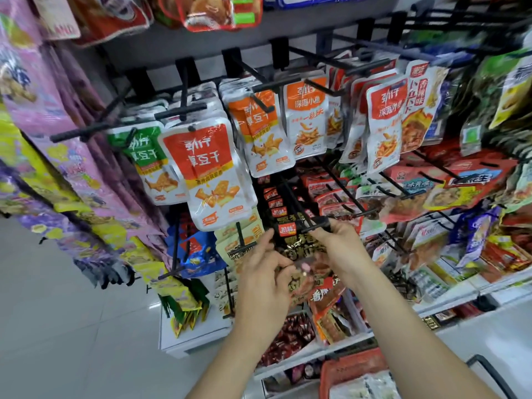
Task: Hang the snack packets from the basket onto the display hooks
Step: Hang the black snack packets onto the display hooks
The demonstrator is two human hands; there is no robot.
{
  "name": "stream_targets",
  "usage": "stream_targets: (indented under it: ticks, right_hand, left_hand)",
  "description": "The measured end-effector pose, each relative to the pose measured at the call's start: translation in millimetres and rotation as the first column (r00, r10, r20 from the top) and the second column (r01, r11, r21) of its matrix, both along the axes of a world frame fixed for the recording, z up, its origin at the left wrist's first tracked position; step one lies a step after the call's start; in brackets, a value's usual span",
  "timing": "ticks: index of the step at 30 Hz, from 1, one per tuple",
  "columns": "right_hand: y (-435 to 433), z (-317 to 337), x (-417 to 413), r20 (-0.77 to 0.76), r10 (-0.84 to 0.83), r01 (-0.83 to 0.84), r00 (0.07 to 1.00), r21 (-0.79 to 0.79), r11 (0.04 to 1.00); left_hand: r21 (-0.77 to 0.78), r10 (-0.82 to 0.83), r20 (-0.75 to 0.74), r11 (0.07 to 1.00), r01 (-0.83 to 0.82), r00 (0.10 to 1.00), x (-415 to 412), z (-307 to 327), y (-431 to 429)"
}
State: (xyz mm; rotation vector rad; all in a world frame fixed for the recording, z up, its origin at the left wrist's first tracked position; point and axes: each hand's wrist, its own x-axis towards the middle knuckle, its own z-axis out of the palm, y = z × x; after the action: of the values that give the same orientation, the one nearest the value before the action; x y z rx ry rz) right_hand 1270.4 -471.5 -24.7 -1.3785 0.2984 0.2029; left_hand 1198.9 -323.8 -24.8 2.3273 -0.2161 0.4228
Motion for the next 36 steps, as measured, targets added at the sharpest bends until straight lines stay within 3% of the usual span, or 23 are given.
stream_targets:
  ticks: [2, 4, 10, 13, 17, 21, 25, 30, 36]
  right_hand:
    - [1, 0, 5, -0.009, -0.015, 0.015, 1.000, 0.006, 1.000]
    - [0, 1, 10, -0.005, -0.009, 0.009, 1.000, 0.002, 1.000]
    - [-4, 3, 14, -0.013, 0.056, -0.056, 0.998, 0.013, 0.998]
    - [-17, 7, 0, 0.046, 0.049, -0.041, 0.998, -0.160, 0.986]
    - [-30, 11, -22, 0.230, -0.055, 0.127, 0.972, -0.315, 0.941]
    - [-19, 13, -18, 0.191, 0.122, -0.075, 0.974, -0.233, 0.970]
    - [-13, 8, 9, 0.213, 0.262, -0.195, 0.941, -0.290, 0.937]
    - [-4, 7, 22, 0.210, 0.242, -0.227, 0.947, -0.092, 0.969]
    - [2, 7, 19, 0.206, 0.207, -0.185, 0.956, -0.121, 0.975]
  left_hand:
    - [0.098, -0.083, 0.039, 0.992, 0.079, 0.996, -3, -1, -3]
    - [0.188, -0.167, -0.031, 0.967, 0.170, 0.986, 2, 1, -8]
    - [0.250, -0.163, -0.159, 0.947, 0.200, 0.974, 31, 7, -14]
    - [0.282, -0.168, -0.188, 0.935, 0.217, 0.968, 34, 6, -14]
    - [0.298, -0.162, -0.198, 0.930, 0.217, 0.967, 40, 5, -17]
    - [0.321, -0.157, -0.176, 0.924, 0.207, 0.972, 43, 3, -14]
    - [0.343, -0.125, -0.196, 0.920, 0.187, 0.973, 49, 2, -7]
    - [0.333, -0.053, -0.265, 0.932, 0.143, 0.963, 60, 8, -8]
    - [0.310, -0.031, -0.290, 0.943, 0.124, 0.957, 69, 8, -10]
